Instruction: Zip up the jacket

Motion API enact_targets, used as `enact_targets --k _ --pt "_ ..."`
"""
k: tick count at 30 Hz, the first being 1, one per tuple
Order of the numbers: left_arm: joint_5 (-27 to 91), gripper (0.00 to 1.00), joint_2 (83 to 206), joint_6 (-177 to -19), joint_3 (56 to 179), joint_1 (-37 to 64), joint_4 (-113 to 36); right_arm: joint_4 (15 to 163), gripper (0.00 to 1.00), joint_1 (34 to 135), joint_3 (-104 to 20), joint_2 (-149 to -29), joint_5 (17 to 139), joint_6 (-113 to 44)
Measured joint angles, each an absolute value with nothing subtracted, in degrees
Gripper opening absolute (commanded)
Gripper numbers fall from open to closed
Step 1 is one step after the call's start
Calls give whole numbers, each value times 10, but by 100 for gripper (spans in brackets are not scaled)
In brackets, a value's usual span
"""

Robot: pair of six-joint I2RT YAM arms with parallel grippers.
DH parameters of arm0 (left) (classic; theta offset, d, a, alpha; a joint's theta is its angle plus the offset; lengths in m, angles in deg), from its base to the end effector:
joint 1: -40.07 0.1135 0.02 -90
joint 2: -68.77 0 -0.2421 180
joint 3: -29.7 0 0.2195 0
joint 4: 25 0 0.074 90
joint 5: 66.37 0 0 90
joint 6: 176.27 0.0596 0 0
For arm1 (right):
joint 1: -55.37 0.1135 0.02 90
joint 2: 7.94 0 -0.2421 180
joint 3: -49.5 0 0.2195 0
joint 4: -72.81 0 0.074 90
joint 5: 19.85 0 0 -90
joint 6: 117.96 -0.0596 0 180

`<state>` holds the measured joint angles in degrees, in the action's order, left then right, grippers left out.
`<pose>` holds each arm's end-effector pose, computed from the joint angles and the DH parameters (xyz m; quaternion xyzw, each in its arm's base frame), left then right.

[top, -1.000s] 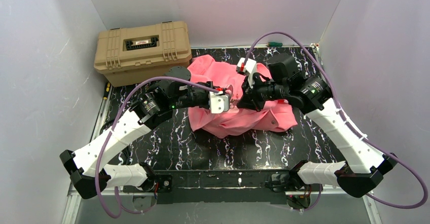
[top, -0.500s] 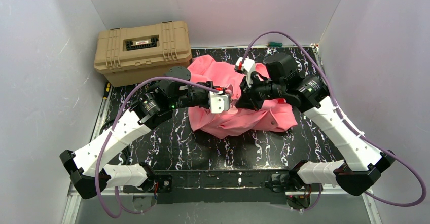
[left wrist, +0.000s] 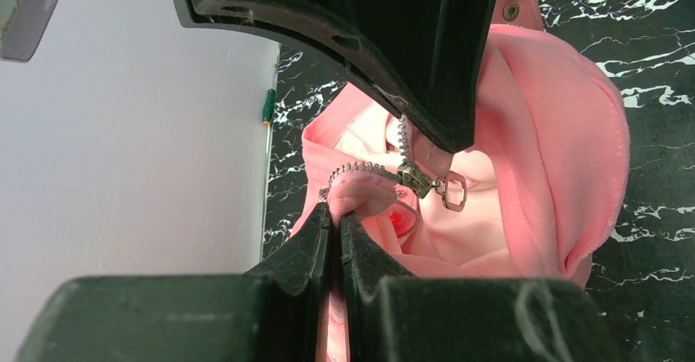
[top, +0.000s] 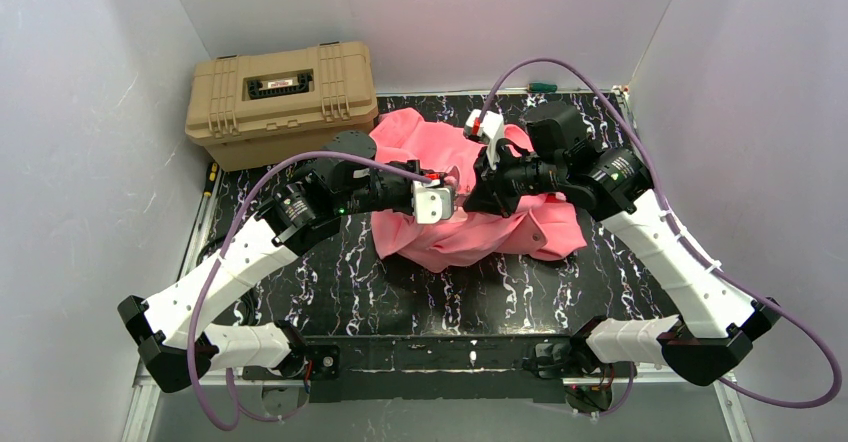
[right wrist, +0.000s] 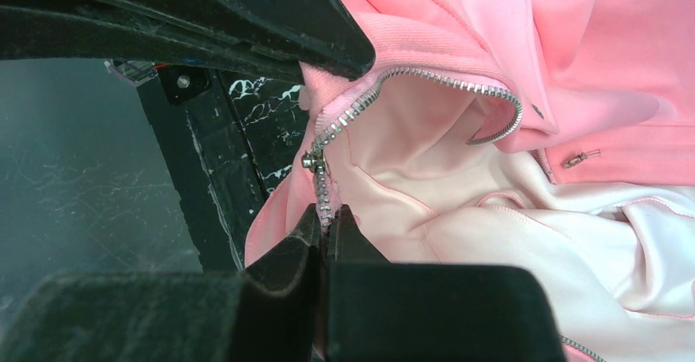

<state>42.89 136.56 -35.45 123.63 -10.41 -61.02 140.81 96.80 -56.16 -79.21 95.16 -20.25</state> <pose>0.1464 -0.2083 0.4120 0.6518 0.3952 -0.1262 0.6349 0.1558 0.1711 0.3959 -0.4508 0.7400 0.3164 0.3861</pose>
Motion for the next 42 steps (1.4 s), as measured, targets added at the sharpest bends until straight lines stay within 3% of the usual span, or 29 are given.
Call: enact_targets --k 42 --pt "415 0 1365 -293 1236 -115 -622 1443 1 968 -604 -819 950 -251"
